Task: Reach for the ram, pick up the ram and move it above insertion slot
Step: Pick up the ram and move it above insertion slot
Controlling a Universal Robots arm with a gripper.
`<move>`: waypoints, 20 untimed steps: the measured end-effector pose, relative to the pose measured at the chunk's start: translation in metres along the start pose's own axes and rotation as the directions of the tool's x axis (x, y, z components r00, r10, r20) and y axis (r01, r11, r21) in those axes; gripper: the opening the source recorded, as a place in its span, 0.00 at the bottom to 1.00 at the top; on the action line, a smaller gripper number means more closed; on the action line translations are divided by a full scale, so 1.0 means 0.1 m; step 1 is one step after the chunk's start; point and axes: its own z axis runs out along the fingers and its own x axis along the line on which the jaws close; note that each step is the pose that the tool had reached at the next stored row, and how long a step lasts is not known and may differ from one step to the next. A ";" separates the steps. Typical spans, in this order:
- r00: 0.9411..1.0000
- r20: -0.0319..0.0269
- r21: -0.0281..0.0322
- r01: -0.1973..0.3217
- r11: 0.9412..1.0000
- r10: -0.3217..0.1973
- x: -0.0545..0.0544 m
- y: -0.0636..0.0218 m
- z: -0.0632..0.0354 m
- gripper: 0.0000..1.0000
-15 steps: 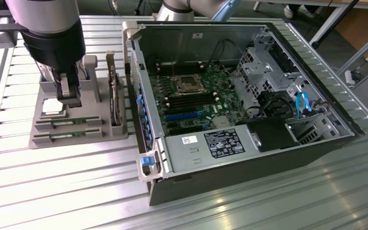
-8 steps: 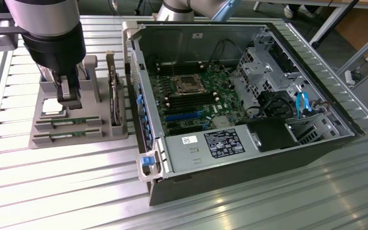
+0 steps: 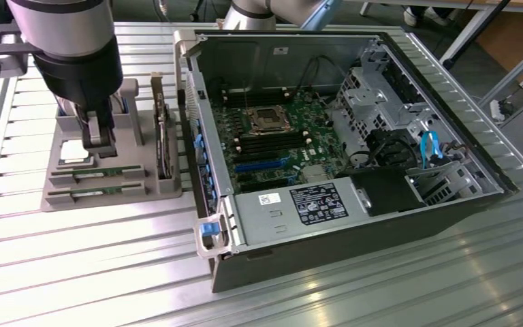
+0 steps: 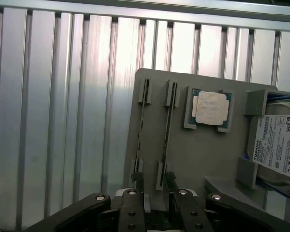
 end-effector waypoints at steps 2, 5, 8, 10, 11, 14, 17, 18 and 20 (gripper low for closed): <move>1.000 0.000 0.000 0.000 1.000 0.000 0.00 0.000 0.008 0.30; 1.000 0.000 0.000 0.000 1.000 0.000 0.00 -0.001 0.019 0.30; 1.000 0.000 0.000 0.000 1.000 0.000 0.00 -0.001 0.031 0.30; 1.000 0.000 0.000 0.000 1.000 0.000 0.00 -0.001 0.038 0.30; 1.000 0.000 0.000 0.000 1.000 0.000 0.00 -0.002 0.042 0.30; 1.000 0.000 0.000 0.000 1.000 0.000 0.00 -0.002 0.052 0.30; 1.000 0.000 0.000 0.000 1.000 0.000 0.00 -0.003 0.063 0.30; 1.000 0.000 0.000 0.000 1.000 0.000 0.00 -0.003 0.066 0.30; 1.000 0.000 0.000 0.000 1.000 0.000 0.01 -0.003 0.074 0.30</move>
